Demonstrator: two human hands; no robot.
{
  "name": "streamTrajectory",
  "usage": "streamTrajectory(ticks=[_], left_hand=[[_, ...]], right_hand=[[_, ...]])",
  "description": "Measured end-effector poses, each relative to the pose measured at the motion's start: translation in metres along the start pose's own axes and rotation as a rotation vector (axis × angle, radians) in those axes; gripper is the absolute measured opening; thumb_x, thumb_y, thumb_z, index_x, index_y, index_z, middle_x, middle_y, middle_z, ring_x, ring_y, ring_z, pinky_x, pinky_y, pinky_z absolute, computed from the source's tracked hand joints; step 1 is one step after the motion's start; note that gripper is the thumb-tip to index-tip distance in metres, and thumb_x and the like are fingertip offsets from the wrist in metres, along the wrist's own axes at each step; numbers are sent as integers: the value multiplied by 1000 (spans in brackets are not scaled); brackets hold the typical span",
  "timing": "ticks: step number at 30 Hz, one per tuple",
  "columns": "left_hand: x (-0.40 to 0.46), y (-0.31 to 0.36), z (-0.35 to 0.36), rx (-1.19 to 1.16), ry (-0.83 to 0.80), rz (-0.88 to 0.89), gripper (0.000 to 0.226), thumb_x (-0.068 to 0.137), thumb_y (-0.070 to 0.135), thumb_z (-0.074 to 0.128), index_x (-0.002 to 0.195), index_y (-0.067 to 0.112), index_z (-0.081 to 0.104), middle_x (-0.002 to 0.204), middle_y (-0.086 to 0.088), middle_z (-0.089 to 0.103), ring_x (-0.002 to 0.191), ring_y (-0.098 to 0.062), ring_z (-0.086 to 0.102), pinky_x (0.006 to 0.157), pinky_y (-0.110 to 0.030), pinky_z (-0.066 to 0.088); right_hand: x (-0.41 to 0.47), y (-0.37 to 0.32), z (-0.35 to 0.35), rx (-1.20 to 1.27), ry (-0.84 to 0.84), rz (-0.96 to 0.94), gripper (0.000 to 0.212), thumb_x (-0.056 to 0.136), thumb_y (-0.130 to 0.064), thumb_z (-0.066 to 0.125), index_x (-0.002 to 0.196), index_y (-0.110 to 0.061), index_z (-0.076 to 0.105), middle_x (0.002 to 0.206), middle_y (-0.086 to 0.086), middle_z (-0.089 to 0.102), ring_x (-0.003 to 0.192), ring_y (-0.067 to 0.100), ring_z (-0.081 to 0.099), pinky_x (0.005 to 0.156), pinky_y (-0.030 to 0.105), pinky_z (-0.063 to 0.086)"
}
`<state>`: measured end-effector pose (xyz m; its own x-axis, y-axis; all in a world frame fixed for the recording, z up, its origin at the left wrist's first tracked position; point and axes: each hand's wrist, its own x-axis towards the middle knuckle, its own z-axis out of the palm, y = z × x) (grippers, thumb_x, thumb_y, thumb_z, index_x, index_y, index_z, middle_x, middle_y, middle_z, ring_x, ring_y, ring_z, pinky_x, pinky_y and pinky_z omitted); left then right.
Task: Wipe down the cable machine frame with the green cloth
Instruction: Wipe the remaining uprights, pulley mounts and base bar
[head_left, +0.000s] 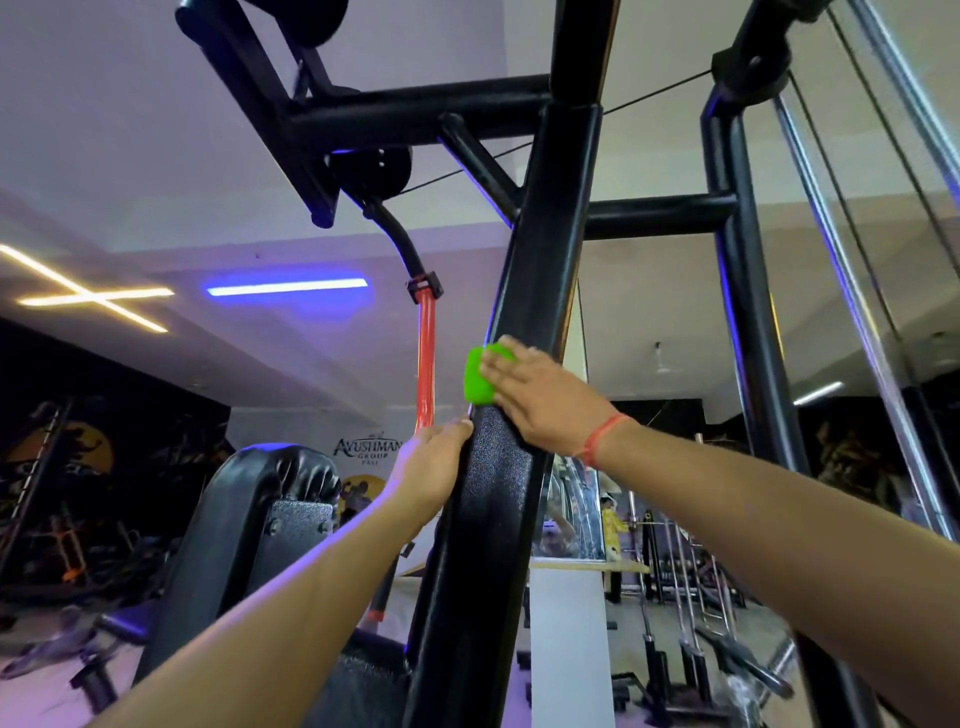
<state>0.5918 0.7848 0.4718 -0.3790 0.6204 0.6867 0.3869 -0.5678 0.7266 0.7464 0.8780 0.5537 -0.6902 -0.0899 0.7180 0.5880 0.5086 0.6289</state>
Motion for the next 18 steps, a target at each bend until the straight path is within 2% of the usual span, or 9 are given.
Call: streamTrajectory(ticks=[1, 2, 5, 6, 7, 11, 14, 16, 18], left_hand=[[-4, -7, -2, -14, 1, 10, 38, 79, 55, 59, 76, 21, 75, 97, -19, 70, 84, -26, 60, 96, -35, 49], [-7, -18, -4, -5, -9, 11, 36, 83, 53, 60, 86, 22, 78, 98, -15, 71, 90, -26, 62, 89, -49, 48], [-22, -51, -11, -32, 26, -26, 54, 84, 60, 62, 101, 11, 75, 104, -25, 69, 103, -41, 64, 84, -40, 48], [-25, -62, -14, -96, 14, -46, 55, 77, 64, 65, 93, 12, 74, 95, -26, 68, 121, -31, 30, 83, -44, 48], [-31, -70, -16, -120, -9, -74, 48, 74, 64, 67, 85, 17, 73, 85, -19, 66, 87, -15, 45, 82, -45, 46], [-57, -90, -25, -94, -13, -104, 47, 77, 59, 62, 94, 19, 78, 100, 4, 75, 99, -17, 68, 99, -45, 50], [-90, -94, -25, 7, -5, -52, 32, 95, 45, 58, 97, 20, 78, 86, 10, 70, 80, -3, 63, 81, -24, 47], [-104, -101, -23, 85, -12, -11, 25, 100, 27, 57, 122, 24, 70, 108, 10, 68, 102, 3, 59, 90, -16, 40], [-119, -112, -22, 189, -35, 92, 44, 96, 24, 59, 139, 16, 59, 143, 9, 55, 132, 3, 46, 107, -9, 29]], right_hand=[[-7, 3, -2, -18, -39, -90, 54, 106, -34, 31, 154, -10, 37, 162, 6, 33, 153, 29, 20, 123, 44, 18], [-10, 11, -7, -21, -57, -97, 53, 107, -34, 31, 155, -13, 35, 163, 4, 31, 154, 27, 17, 123, 41, 15], [-14, 11, -9, 52, 67, 204, 51, 109, -29, 36, 157, -12, 31, 164, 5, 28, 155, 27, 11, 126, 35, 5], [-17, -3, -4, 75, 104, 271, 51, 109, -29, 36, 156, -11, 32, 164, 6, 28, 155, 29, 11, 127, 39, 9], [-21, -20, 5, 77, 117, 233, 51, 108, -29, 37, 155, -10, 35, 163, 7, 31, 155, 31, 14, 126, 45, 17], [-41, -54, 24, 33, -10, -293, 45, 102, -25, 47, 143, -9, 54, 150, 7, 52, 146, 32, 38, 113, 48, 38], [-35, -53, 20, 56, 83, 0, 45, 104, -26, 47, 147, -13, 50, 154, 4, 47, 149, 30, 32, 116, 50, 37], [-44, -77, 36, 62, 163, 119, 47, 104, -28, 43, 147, -11, 50, 155, 4, 46, 150, 31, 30, 114, 51, 38], [-61, -106, 56, 44, 112, -101, 49, 103, -29, 38, 147, -12, 50, 155, 3, 45, 151, 28, 29, 117, 48, 34]])
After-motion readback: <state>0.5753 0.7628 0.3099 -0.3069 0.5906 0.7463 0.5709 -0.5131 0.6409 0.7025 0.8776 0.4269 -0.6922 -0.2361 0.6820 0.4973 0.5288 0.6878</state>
